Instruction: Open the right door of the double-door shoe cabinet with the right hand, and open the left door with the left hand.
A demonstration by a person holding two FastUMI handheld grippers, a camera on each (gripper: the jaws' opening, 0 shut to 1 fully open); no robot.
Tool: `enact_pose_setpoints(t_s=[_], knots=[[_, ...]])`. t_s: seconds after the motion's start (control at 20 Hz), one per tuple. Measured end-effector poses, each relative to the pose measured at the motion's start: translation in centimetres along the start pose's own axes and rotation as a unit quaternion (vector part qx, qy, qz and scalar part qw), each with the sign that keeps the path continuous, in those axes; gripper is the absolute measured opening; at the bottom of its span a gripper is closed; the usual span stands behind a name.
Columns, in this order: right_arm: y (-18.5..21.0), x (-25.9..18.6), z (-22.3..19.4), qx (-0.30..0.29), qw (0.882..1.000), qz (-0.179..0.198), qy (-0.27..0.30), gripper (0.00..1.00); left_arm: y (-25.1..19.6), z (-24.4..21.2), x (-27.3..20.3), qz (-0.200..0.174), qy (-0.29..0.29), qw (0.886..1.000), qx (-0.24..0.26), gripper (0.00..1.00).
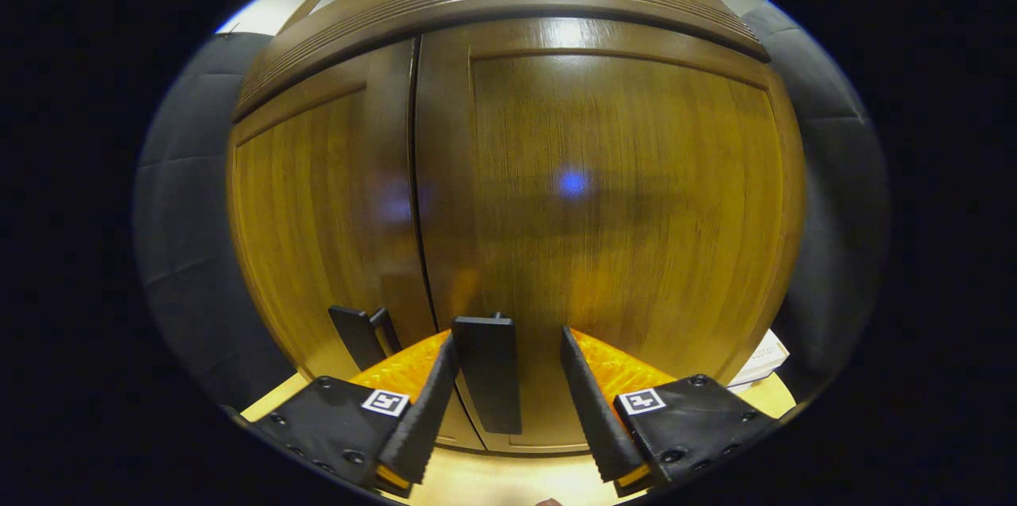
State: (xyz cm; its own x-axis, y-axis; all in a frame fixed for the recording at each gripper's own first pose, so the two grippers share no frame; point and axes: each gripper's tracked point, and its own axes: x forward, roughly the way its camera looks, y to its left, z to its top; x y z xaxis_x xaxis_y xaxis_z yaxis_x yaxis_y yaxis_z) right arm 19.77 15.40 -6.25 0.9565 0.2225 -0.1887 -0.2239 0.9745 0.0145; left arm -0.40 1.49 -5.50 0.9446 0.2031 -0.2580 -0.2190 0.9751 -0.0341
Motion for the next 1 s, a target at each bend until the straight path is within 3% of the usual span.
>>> enact_pose_setpoints(t_s=[0.2, 0.45, 0.6, 0.85, 1.0], knots=[[1.4, -0.5, 0.9, 0.000, 1.000, 0.027, -0.001, 0.43, 0.2, -0.3, 0.2, 0.008, 0.005, 1.000, -0.007, 0.93], [1.6, -0.4, 0.4, -0.017, 1.000, 0.013, -0.011, 0.32, 0.4, -0.3, 0.3, 0.014, 0.006, 1.000, -0.003, 0.93], [1.6, -0.3, 0.4, -0.013, 0.999, 0.024, -0.018, 0.15, 0.4, -0.2, 0.1, 0.012, 0.003, 1.000, -0.005, 0.93], [1.5, -0.3, 0.3, -0.015, 0.999, 0.031, 0.000, 0.09, 0.1, 0.9, 0.0, 0.005, -0.019, 1.000, 0.002, 0.93], [1.6, -1.1, 0.6, -0.016, 0.999, 0.031, 0.003, 0.11, -0.1, 1.8, -0.4, -0.001, -0.029, 1.000, 0.006, 0.94]])
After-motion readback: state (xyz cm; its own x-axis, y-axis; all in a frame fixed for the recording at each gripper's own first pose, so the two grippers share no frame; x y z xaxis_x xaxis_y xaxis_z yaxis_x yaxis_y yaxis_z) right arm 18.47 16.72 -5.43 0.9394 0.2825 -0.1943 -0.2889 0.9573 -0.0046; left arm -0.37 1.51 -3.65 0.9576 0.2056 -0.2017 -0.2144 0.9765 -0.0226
